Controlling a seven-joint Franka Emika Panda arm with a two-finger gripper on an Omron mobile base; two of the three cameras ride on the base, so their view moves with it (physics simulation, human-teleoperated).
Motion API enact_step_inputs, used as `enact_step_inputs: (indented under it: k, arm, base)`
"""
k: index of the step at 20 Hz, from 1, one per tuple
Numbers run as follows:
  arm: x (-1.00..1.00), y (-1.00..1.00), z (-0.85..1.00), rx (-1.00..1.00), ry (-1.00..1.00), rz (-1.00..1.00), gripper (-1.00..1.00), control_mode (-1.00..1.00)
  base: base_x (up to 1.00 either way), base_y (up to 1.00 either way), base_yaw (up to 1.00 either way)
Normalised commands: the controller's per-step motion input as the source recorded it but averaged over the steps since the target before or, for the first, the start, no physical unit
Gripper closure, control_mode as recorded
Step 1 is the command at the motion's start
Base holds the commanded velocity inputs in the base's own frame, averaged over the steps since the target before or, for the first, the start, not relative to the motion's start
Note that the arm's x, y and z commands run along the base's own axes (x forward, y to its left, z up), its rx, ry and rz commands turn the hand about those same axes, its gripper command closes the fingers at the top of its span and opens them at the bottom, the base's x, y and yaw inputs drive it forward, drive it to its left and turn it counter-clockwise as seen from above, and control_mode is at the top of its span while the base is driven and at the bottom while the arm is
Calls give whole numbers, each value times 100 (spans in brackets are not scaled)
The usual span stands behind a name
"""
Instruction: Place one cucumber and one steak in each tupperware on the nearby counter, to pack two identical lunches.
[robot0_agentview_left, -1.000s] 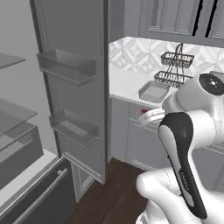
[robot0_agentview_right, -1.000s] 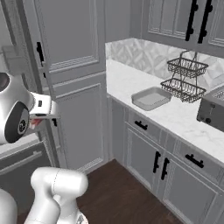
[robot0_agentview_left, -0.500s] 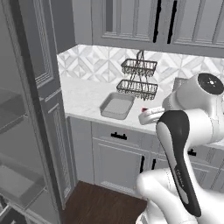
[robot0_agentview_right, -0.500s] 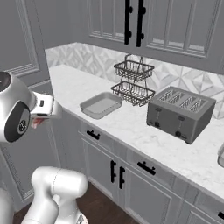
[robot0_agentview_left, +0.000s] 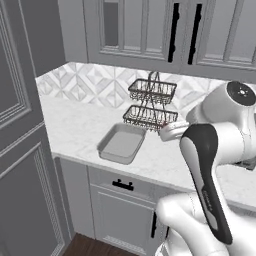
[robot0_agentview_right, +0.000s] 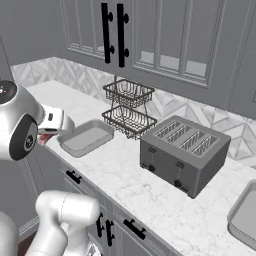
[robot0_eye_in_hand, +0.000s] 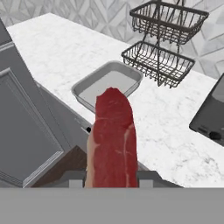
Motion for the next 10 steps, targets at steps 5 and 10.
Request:
enact_step_inputs:
  k: [5, 10]
  arm:
    - [0, 0, 0, 0, 0, 0, 100, 100]
    - [0, 0, 0, 0, 0, 0, 100, 100]
  base:
    - [4, 0, 0]
    - [0, 0, 0]
